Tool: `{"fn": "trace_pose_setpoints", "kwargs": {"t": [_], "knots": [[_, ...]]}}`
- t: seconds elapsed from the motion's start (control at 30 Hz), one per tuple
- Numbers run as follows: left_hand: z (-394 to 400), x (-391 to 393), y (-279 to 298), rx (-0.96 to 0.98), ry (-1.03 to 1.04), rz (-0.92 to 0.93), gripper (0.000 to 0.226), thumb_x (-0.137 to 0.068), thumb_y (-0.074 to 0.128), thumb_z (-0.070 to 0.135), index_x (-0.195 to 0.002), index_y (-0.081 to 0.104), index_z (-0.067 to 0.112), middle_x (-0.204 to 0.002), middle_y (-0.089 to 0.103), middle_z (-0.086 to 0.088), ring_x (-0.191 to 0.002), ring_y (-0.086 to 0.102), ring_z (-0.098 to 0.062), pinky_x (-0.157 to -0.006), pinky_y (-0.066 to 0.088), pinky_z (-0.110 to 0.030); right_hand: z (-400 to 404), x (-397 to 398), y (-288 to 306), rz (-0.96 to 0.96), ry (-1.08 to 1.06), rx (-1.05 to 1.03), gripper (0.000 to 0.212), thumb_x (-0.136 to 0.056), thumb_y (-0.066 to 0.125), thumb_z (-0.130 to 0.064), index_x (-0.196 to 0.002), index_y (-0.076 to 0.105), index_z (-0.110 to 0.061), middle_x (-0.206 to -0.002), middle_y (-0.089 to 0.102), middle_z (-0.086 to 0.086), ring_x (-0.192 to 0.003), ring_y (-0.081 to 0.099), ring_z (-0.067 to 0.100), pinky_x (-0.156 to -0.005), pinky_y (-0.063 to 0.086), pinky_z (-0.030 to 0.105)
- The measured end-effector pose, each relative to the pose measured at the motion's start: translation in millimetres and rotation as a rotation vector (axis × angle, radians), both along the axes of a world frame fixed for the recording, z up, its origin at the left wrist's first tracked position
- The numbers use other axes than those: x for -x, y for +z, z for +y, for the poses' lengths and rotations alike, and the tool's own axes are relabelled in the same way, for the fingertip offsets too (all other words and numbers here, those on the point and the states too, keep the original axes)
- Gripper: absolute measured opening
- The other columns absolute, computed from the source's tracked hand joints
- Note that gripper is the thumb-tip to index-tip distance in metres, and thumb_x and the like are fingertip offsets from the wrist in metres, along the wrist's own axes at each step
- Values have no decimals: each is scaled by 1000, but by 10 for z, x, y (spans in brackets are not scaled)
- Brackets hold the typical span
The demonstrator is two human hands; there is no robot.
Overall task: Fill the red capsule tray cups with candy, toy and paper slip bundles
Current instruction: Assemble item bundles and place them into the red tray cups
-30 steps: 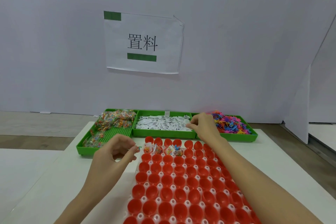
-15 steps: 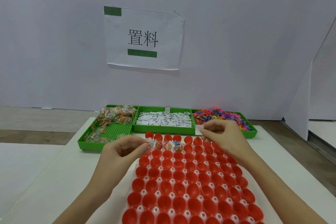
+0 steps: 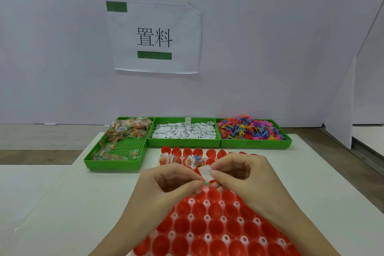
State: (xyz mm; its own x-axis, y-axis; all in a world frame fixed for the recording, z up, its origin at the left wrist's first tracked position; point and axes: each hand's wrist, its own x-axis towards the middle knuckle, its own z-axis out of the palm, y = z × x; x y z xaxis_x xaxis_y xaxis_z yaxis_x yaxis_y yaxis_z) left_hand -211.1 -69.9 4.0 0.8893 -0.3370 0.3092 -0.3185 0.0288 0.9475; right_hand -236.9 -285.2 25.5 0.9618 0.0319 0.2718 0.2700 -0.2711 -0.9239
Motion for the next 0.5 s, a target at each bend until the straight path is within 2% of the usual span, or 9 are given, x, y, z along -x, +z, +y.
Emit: {"fn": "trace_pose_setpoints", "kwargs": {"t": [0.2,0.27,0.4,0.5], "knots": [[24,2,-40,17,60,41,33,-69,91,37,-89,78,14,-88,78,-11,-80,77,-33,-83,63,-45,-6,59,47,-16,131,95,8,-88,79,-20,-91,80,-28,-84,78,1,-80,76,18,-74,60,26],[52,0,-36,7,63,21,30,-70,91,37,-88,78,17,-86,78,-12,-80,77,-31,-82,63,-44,13,76,39,-14,148,121,10,-89,79,-21,-93,80,-30,-86,78,-2,-80,75,14,-74,58,22],[100,6,-39,13,53,-30,29,-75,89,20,-100,76,23,-86,77,-15,-78,76,-31,-76,63,-37,50,97,10,-7,152,161,10,-92,76,-23,-94,79,-31,-85,77,-4,-78,73,12,-72,57,20],[122,6,-51,-56,45,-58,19,-76,86,20,-93,80,23,-84,78,-11,-78,75,-26,-75,61,-30,55,96,-6,3,159,174,8,-93,74,-25,-96,79,-31,-85,77,-3,-79,74,13,-73,58,22]]}}
